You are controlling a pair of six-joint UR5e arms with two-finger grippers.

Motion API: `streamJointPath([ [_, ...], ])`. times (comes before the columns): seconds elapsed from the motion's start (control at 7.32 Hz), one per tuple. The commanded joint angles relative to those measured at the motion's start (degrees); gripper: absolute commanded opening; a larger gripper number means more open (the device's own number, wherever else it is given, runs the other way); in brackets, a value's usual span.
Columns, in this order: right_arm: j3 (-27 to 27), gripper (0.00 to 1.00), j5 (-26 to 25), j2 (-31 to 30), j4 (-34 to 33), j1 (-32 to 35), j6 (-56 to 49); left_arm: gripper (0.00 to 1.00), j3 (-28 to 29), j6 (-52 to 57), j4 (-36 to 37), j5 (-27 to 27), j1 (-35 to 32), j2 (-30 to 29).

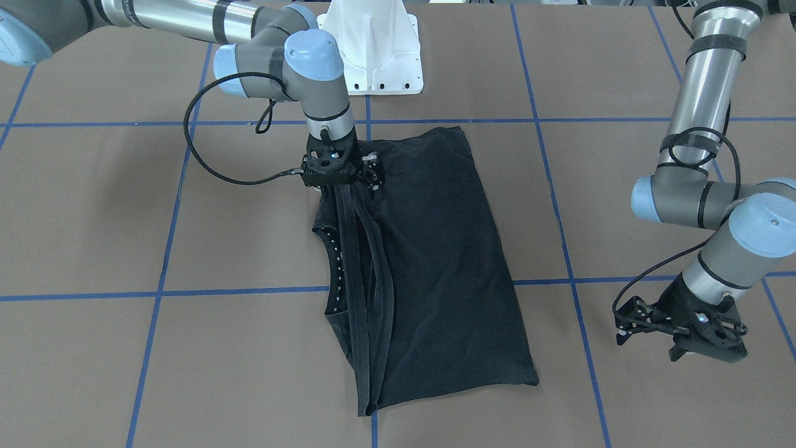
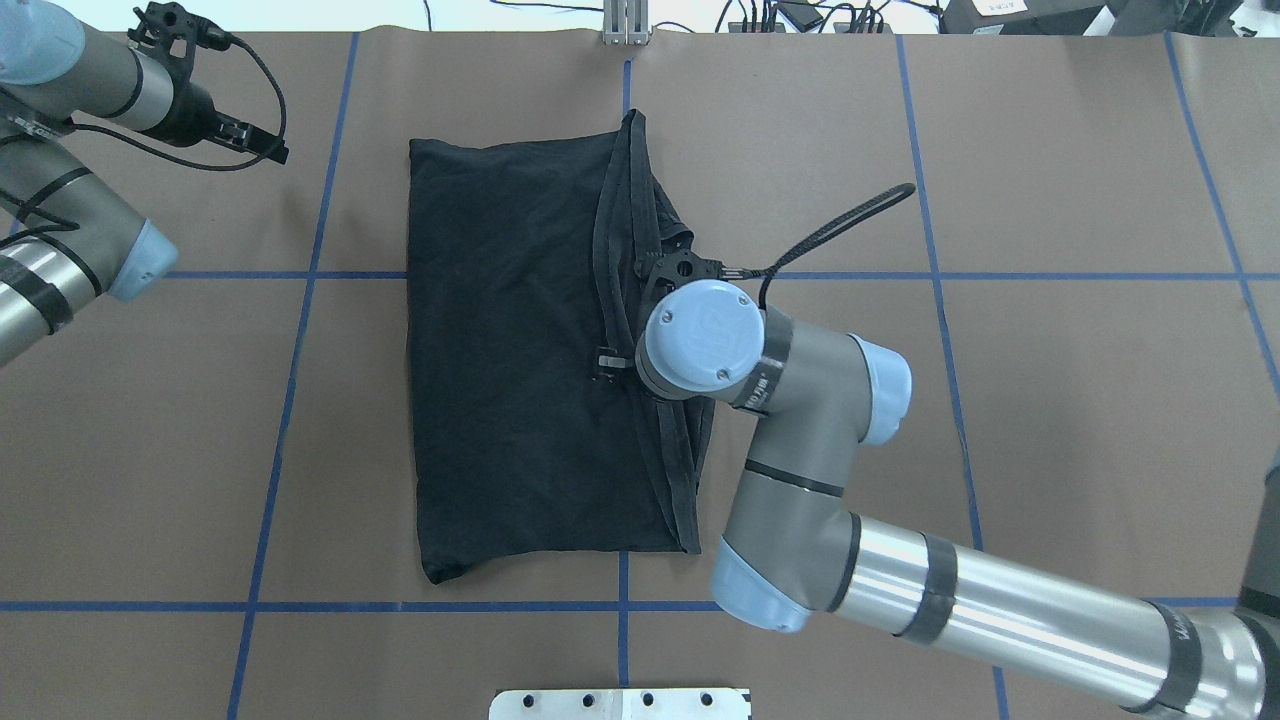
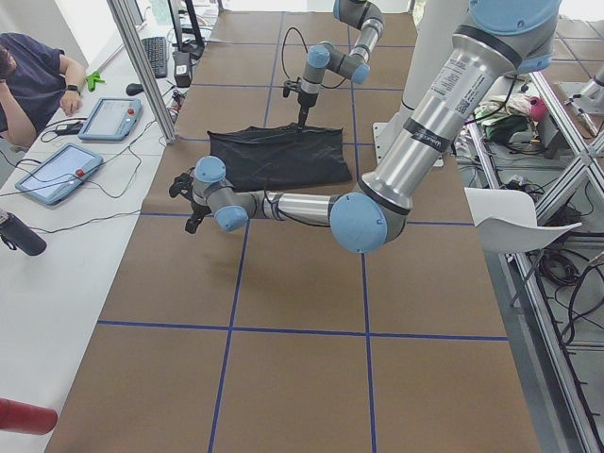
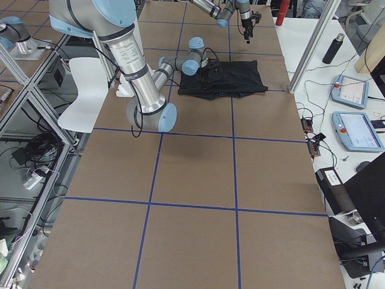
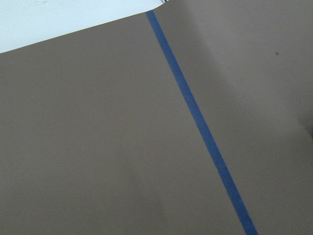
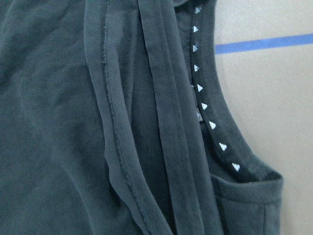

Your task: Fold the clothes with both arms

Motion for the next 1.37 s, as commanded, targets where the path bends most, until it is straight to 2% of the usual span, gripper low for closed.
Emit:
streamJointPath([
  [0.0,-8.1,1.00,0.0,7.6,-6.9,3.0,-5.6,1.00,-0.3,0.0,0.0,0.0,0.1,0.3],
  [0.14,-8.8,1.00,-0.1,9.8,-12.2,3.4,-8.0,1.00,-0.4,-0.3,0.0,0.0,0.1,0.3],
  [0.27,-13.4,1.00,-0.4,14.2,-15.0,3.4,-8.4,1.00,-0.4,-0.4,0.0,0.0,0.1,0.3],
  [0.55,-31.6,1.00,-0.8,25.8,-15.7,3.2,-9.4,1.00,-0.4,-0.4,0.0,0.0,0.1,0.3],
  [0.68,-34.2,1.00,-0.8,26.7,-15.8,3.0,-12.4,1.00,-0.3,-0.4,0.0,0.0,0.1,0.3],
  [0.96,-33.7,1.00,-2.8,26.8,-21.8,2.5,-19.0,1.00,-0.3,-0.4,0.0,0.0,0.2,0.3],
  [1.23,-33.7,1.00,-5.7,26.6,-24.8,0.8,-21.1,1.00,-0.3,-0.4,0.0,0.0,0.1,0.3],
])
